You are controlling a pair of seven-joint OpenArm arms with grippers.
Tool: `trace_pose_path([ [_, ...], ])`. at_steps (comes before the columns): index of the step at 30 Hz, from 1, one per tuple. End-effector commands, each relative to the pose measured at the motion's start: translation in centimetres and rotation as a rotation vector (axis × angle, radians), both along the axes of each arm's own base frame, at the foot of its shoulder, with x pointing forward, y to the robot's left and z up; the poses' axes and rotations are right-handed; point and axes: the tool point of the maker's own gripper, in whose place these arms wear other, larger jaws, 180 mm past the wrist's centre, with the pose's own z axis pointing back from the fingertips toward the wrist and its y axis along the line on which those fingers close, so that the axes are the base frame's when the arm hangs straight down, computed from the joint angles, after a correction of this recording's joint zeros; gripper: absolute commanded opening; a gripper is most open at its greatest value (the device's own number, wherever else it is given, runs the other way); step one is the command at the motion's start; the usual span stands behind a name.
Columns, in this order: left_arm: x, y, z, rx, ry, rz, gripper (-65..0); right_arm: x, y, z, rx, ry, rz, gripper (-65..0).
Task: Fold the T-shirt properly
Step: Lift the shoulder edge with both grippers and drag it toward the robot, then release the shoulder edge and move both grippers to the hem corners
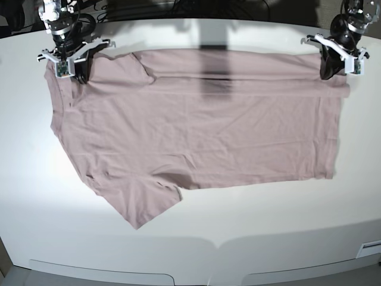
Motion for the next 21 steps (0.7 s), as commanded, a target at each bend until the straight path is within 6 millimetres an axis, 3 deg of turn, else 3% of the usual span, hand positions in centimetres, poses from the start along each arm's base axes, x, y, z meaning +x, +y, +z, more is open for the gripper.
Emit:
trace_pose_path([
  [1, -6.1, 2.5, -4.0, 0.138, 0.297, -0.011, -65.0, -3.4, -0.7, -1.8, -0.047, 0.153, 0.004, -65.0],
  [6, -7.0, 4.7, -3.0, 0.167, 0.294, 0.034, -65.0, -4.3, 0.4, -0.3, -0.045, 0.133, 0.037, -65.0],
  [15, -7.6, 3.0, -0.8, 0.161, 0.263, -0.037, -65.0, -5.8, 1.0, 1.6, -0.063, 0.118, 0.021, -65.0],
  [21, -4.4, 1.5, 1.9, 0.156, 0.131, -0.073, -65.0, -4.7, 0.8, 1.8, -0.072, 0.093, 0.011, -65.0],
])
